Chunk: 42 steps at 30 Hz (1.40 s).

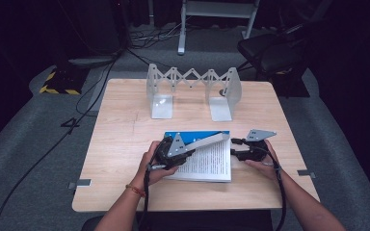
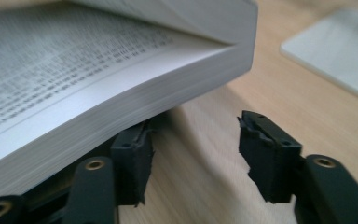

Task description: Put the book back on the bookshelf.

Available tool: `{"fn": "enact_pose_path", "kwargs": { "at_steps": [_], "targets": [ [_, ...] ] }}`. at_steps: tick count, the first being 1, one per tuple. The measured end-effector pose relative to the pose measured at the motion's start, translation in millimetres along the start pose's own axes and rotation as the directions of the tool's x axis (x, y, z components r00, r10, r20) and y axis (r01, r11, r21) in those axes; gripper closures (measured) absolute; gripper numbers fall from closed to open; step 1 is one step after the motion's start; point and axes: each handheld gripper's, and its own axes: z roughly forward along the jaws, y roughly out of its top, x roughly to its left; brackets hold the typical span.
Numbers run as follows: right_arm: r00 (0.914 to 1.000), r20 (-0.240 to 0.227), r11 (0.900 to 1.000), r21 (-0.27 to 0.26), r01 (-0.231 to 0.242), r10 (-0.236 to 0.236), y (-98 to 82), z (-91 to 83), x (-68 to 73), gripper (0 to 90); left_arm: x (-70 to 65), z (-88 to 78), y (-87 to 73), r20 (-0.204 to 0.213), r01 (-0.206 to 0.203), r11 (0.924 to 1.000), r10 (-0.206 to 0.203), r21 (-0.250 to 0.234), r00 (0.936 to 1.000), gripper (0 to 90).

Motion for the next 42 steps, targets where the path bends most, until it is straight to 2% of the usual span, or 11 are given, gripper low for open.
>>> {"fn": "enact_pose_path", "kwargs": {
  "at_steps": [1, 2, 5, 12, 16, 20, 26, 30, 36, 39, 42],
  "targets": [
    [0.9999, 0.014, 0.996, -0.085, -0.008, 0.009, 9.3, -9.2, 0.9, 54.3, 1.8, 0.2, -0.6, 0.023, 0.030, 0.9990, -0.029, -0.033, 0.9993, 71.8],
    [0.9999, 0.014, 0.996, -0.085, -0.008, 0.009, 9.3, -9.2, 0.9, 54.3, 2.8, 0.8, -0.2, 0.042, 0.049, 0.9968, -0.047, -0.062, 0.9980, 71.8],
    [0.9994, 0.018, 0.981, -0.194, -0.025, 0.029, 31.6, -28.5, -1.4, 55.2, 4.8, 6.2, 4.5, 0.094, 0.100, 0.9846, -0.087, -0.144, 0.9918, 71.2],
    [0.9980, 0.063, 0.975, -0.222, 0.015, -0.001, 46.6, -36.3, 1.3, 59.7, 4.3, 17.2, 7.8, 0.147, 0.134, 0.9754, -0.108, -0.175, 0.9832, 69.2],
    [0.9972, 0.069, 0.968, -0.246, 0.043, -0.027, 59.9, -36.4, 9.1, 62.5, 10.1, 9.7, 3.0, 0.166, 0.181, 0.9633, -0.149, -0.198, 0.9748, 68.1],
    [0.9976, 0.050, 0.959, -0.276, 0.061, -0.049, 70.0, -37.2, 20.2, 63.3, 6.7, -2.3, 1.0, 0.128, 0.155, 0.9777, -0.137, -0.142, 0.9822, 68.6],
    [0.9951, 0.020, 0.954, -0.283, 0.099, -0.097, 87.5, -34.0, 35.9, 63.2, 2.9, -17.0, -8.0, 0.071, 0.127, 0.9854, -0.119, -0.114, 0.9903, 71.0],
    [0.9915, 0.021, 0.956, -0.265, 0.129, -0.128, 97.5, -23.4, 51.4, 61.0, 6.0, -23.9, -15.6, 0.068, 0.149, 0.9817, -0.142, -0.118, 0.9875, 71.5],
    [0.9958, -0.046, 0.957, -0.284, 0.064, -0.080, 103.3, -8.9, 53.9, 57.2, 11.6, -23.9, -31.0, 0.097, 0.188, 0.9777, -0.179, -0.093, 0.9790, 65.4],
    [0.9929, -0.068, 0.962, -0.261, 0.077, -0.098, 104.8, -0.8, 58.5, 55.1, 13.6, -24.4, -34.3, 0.096, 0.190, 0.9769, -0.181, -0.098, 0.9789, 64.5],
    [0.9916, -0.088, 0.963, -0.260, 0.069, -0.095, 104.8, 4.9, 61.1, 53.9, 16.5, -25.1, -38.2, 0.114, 0.211, 0.9714, -0.199, -0.109, 0.9734, 64.1]
  ]
}}
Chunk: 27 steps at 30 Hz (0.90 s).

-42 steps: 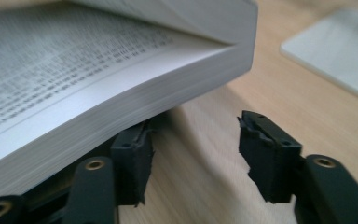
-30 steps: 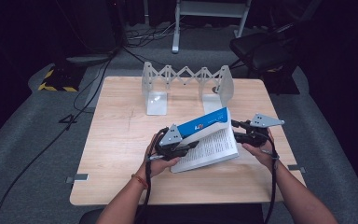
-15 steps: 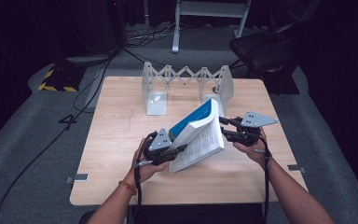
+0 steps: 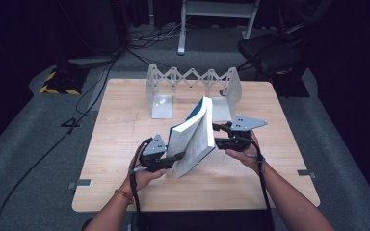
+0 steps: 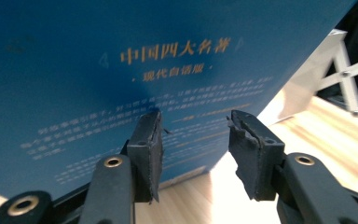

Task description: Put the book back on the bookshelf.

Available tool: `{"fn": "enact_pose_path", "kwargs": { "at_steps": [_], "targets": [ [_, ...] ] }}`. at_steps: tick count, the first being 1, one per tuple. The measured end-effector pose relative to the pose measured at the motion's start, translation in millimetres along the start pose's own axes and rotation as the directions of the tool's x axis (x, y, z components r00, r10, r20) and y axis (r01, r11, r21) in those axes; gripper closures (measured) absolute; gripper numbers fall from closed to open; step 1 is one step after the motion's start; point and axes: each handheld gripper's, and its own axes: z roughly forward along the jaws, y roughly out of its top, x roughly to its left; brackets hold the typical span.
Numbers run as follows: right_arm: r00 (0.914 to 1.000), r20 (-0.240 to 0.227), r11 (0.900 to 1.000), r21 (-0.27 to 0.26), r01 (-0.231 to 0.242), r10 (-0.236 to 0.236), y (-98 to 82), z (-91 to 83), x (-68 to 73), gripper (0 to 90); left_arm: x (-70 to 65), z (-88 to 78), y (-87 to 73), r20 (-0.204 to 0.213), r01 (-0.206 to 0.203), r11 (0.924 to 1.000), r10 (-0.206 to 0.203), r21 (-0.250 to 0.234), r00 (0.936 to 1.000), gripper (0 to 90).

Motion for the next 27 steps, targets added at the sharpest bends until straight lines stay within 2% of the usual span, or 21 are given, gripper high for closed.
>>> {"fn": "enact_pose_path", "kwargs": {
  "at_steps": [3, 7, 8, 9, 11, 15, 21, 24, 26, 27],
  "targets": [
    [0.9995, -0.030, 1.000, -0.017, -0.007, 0.007, -0.3, 2.7, 1.1, 52.9, 2.4, 0.5, -3.1, 0.021, 0.031, 0.9992, -0.031, -0.024, 0.9993, 65.0],
    [0.9994, -0.029, 1.000, -0.013, 0.016, -0.016, -0.6, -1.5, 0.7, 52.1, 3.3, 5.7, 0.5, 0.050, 0.031, 0.9990, -0.029, -0.033, 0.9983, 67.4],
    [0.9995, -0.028, 1.000, -0.012, 0.017, -0.018, -1.4, -3.8, -0.8, 50.5, 2.6, 9.4, 1.3, 0.064, 0.045, 0.9981, -0.042, -0.043, 0.9970, 67.5],
    [0.9996, -0.018, 1.000, -0.010, 0.024, -0.024, -2.0, -7.2, -2.5, 50.5, 2.4, 12.7, 2.4, 0.078, 0.053, 0.9976, -0.050, -0.045, 0.9957, 67.4],
    [0.9998, 0.000, 1.000, -0.007, 0.020, -0.020, -2.4, -13.0, -5.2, 50.6, -0.7, 20.7, 6.5, 0.087, 0.037, 0.9985, -0.034, -0.040, 0.9956, 67.3],
    [0.9992, 0.028, 1.000, -0.010, 0.028, -0.028, -3.0, -27.1, -10.5, 50.7, -4.6, 39.4, 12.3, 0.139, 0.062, 0.9967, -0.054, -0.052, 0.9889, 66.8],
    [0.9971, 0.071, 1.000, -0.002, 0.025, -0.025, -10.9, -54.1, -12.9, 50.9, -14.1, 60.4, 23.7, 0.175, 0.021, 0.9989, -0.013, -0.042, 0.9845, 66.6],
    [0.9959, 0.086, 1.000, 0.002, 0.028, -0.028, -13.4, -67.6, -12.4, 50.9, -18.2, 68.6, 25.6, 0.210, 0.030, 0.9984, -0.019, -0.047, 0.9776, 66.0],
    [0.9959, 0.086, 1.000, -0.007, 0.029, -0.028, -15.5, -72.9, -11.8, 50.9, -20.9, 71.7, 26.3, 0.219, 0.034, 0.9982, -0.022, -0.050, 0.9755, 65.9],
    [0.9958, 0.088, 1.000, -0.008, 0.027, -0.027, -16.4, -74.7, -10.9, 50.9, -21.3, 72.1, 27.1, 0.217, 0.023, 0.9986, -0.012, -0.047, 0.9761, 65.7]
  ]
}}
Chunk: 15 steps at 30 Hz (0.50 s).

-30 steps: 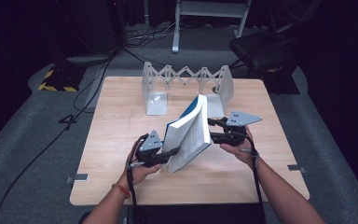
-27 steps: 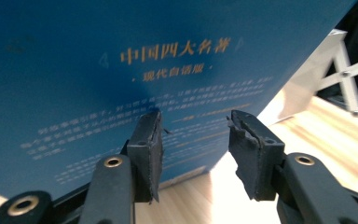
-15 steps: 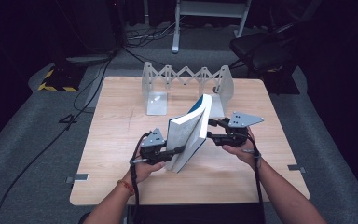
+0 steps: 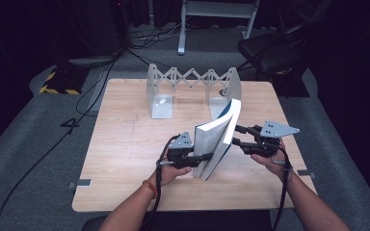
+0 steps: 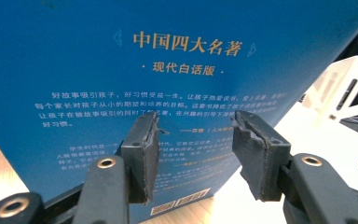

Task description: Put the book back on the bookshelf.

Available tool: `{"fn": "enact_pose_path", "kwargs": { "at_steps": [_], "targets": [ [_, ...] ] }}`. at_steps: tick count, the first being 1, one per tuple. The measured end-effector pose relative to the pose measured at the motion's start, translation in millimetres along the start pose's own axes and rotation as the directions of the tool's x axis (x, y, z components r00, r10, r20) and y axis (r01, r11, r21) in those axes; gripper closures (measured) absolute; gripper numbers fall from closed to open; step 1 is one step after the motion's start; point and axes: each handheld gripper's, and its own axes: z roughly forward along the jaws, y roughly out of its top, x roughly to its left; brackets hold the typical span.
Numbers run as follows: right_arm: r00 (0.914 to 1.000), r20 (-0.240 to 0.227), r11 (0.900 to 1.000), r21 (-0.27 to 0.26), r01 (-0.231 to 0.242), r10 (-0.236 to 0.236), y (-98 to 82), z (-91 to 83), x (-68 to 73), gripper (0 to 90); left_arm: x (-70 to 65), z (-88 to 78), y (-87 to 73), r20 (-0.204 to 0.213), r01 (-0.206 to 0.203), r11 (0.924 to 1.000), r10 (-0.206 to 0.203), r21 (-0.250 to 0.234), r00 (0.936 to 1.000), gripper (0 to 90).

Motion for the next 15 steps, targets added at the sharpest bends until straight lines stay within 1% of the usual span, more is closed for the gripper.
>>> {"fn": "enact_pose_path", "kwargs": {
  "at_steps": [1, 2, 3, 4, 6, 8, 9, 11, 13, 15],
  "targets": [
    [1.0000, 0.008, 1.000, -0.005, 0.005, -0.005, -1.2, -1.6, 0.7, 50.9, -0.7, -0.5, 0.8, -0.006, -0.014, 0.9999, 0.014, 0.006, 0.9999, 65.4],
    [1.0000, 0.008, 1.000, -0.011, -0.002, 0.002, -2.5, -2.8, 1.8, 50.9, -1.6, -1.0, 0.9, -0.013, -0.016, 0.9998, 0.016, 0.007, 0.9998, 65.4],
    [1.0000, 0.001, 1.000, -0.015, -0.005, 0.005, -3.2, -3.1, 2.3, 49.6, -2.9, -2.2, 1.2, -0.027, -0.026, 0.9996, 0.026, 0.013, 0.9993, 65.0],
    [0.9999, -0.010, 1.000, -0.015, -0.006, 0.006, -4.1, -3.1, 4.0, 48.3, -4.0, -3.4, 1.3, -0.031, -0.032, 0.9993, 0.033, 0.019, 0.9990, 63.7],
    [0.9998, -0.016, 1.000, -0.005, 0.011, -0.011, -6.2, -0.4, 11.0, 47.9, -6.2, -5.4, 1.7, -0.050, -0.052, 0.9978, 0.054, 0.041, 0.9973, 59.7],
    [0.9993, -0.023, 0.999, 0.015, 0.030, -0.029, -7.3, 2.4, 16.7, 47.6, -8.3, -8.4, 2.1, -0.060, -0.070, 0.9952, 0.075, 0.069, 0.9954, 56.3],
    [0.9992, -0.022, 0.999, 0.019, 0.035, -0.034, -7.8, 3.5, 18.9, 47.9, -9.7, -11.5, 1.4, -0.058, -0.069, 0.9943, 0.074, 0.081, 0.9956, 54.8],
    [0.9980, -0.030, 0.998, 0.039, 0.057, -0.056, -9.2, 8.9, 26.0, 48.0, -12.7, -18.3, -1.0, -0.033, -0.077, 0.9918, 0.081, 0.102, 0.9962, 51.6],
    [0.9977, -0.034, 0.997, 0.040, 0.061, -0.059, -9.0, 12.2, 29.9, 47.9, -18.7, -23.7, -3.2, -0.025, -0.102, 0.9851, 0.107, 0.138, 0.9940, 48.7],
    [0.9971, -0.043, 0.997, 0.039, 0.064, -0.063, -8.5, 15.2, 33.0, 48.0, -26.9, -27.2, -8.0, -0.052, -0.116, 0.9782, 0.127, 0.172, 0.9906, 40.3]
  ]
}}
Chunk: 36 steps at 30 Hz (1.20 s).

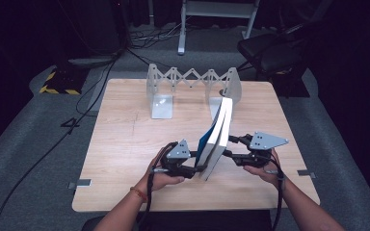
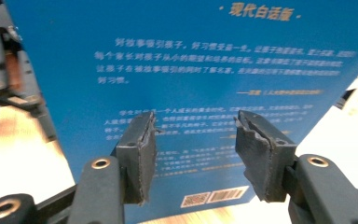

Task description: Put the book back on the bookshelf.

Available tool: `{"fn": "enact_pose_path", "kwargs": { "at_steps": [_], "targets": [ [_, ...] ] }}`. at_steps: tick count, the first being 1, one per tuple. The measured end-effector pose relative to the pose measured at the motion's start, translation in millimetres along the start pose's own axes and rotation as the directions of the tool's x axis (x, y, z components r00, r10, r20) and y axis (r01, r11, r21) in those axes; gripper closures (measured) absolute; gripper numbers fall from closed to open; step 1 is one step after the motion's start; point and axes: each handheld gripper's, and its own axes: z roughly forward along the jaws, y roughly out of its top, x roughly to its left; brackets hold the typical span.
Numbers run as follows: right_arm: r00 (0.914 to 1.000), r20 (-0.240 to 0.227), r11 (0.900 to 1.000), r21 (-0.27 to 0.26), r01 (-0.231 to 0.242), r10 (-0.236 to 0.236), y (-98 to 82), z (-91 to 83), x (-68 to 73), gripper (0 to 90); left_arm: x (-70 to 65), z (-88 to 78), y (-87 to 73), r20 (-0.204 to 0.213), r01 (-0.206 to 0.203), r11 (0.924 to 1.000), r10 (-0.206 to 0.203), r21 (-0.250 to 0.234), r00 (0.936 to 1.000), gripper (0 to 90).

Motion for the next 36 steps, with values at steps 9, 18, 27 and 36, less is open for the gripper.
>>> {"fn": "enact_pose_path", "kwargs": {
  "at_steps": [9, 18, 27, 36],
  "targets": [
    [0.9996, -0.015, 1.000, 0.009, 0.025, -0.025, 4.1, 11.3, 9.9, 47.3, -23.4, 18.8, 7.6, -0.124, 0.033, 0.9995, -0.033, 0.001, 0.9918, 13.1],
    [0.9998, 0.019, 1.000, 0.012, 0.008, -0.008, 4.7, 19.7, 12.1, 43.9, -30.7, 25.0, 9.6, -0.288, 0.064, 0.9958, -0.081, -0.065, 0.9541, 19.7],
    [0.9876, 0.131, 0.996, -0.020, -0.084, 0.086, -0.6, 19.8, -19.5, 40.9, -24.5, 16.6, 9.2, -0.284, 0.051, 0.9969, -0.066, -0.061, 0.9565, 43.7],
    [0.9930, 0.105, 0.999, -0.011, -0.054, 0.054, 0.2, 22.6, -10.6, 40.0, -33.5, 24.3, 12.2, -0.327, 0.042, 0.9968, -0.062, -0.068, 0.9430, 28.0]
  ]
}}
